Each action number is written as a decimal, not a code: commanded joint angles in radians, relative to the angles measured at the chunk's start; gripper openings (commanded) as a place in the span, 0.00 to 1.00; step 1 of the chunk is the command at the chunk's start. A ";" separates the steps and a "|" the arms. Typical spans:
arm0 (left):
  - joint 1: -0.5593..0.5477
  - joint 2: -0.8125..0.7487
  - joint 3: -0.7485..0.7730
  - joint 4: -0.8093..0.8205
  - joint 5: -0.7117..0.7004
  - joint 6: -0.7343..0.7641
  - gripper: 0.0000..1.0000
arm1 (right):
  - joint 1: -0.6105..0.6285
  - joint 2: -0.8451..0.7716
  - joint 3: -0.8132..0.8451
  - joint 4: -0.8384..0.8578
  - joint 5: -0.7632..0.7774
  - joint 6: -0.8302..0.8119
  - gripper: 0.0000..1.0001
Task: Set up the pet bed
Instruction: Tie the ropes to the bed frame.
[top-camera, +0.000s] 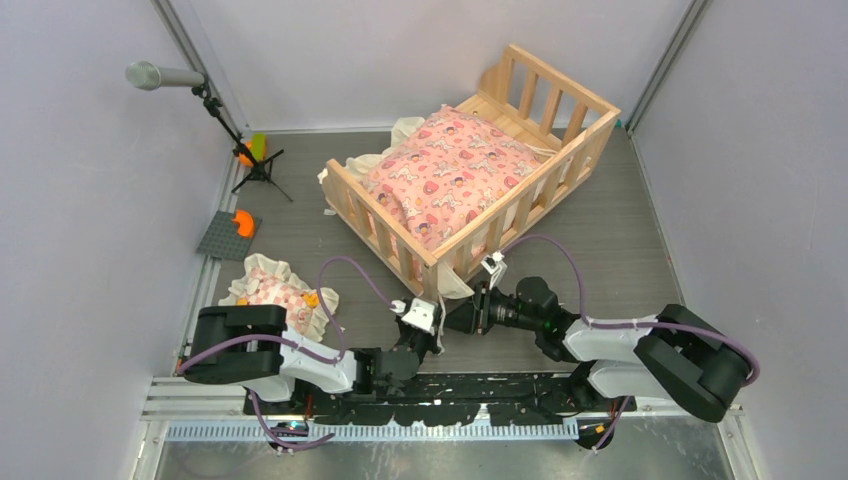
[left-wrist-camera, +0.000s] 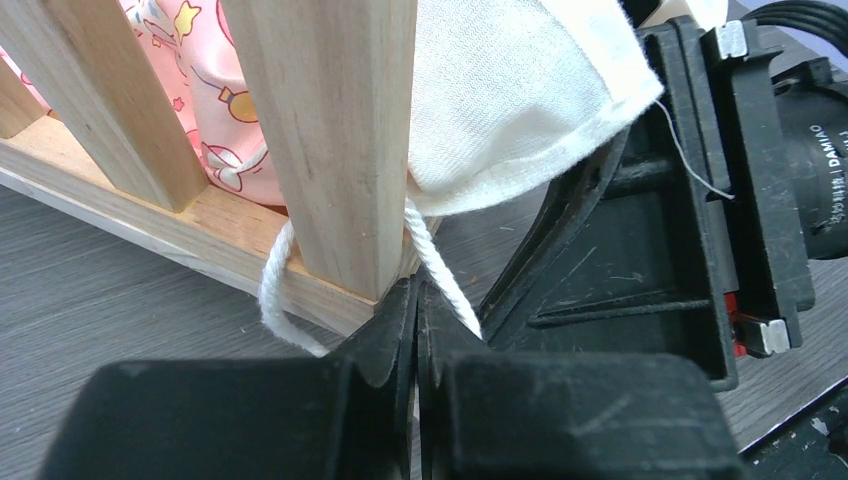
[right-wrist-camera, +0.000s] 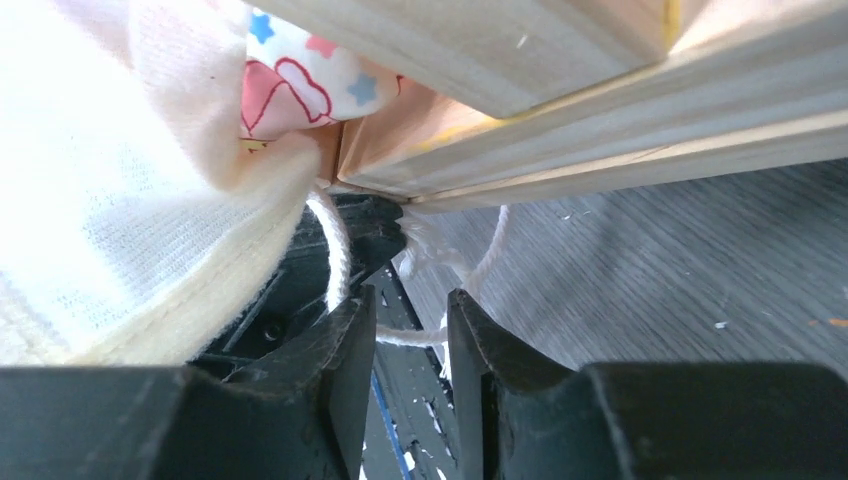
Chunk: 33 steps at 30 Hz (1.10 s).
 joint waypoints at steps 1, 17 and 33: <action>-0.002 -0.002 0.024 0.028 -0.026 0.005 0.00 | 0.019 -0.077 0.042 -0.071 0.084 -0.087 0.39; -0.002 -0.005 0.035 0.004 0.032 -0.032 0.00 | 0.106 0.020 -0.011 0.211 0.218 -0.227 0.41; -0.002 -0.005 0.060 -0.073 0.061 -0.106 0.00 | 0.192 -0.023 -0.039 0.224 0.392 -0.426 0.42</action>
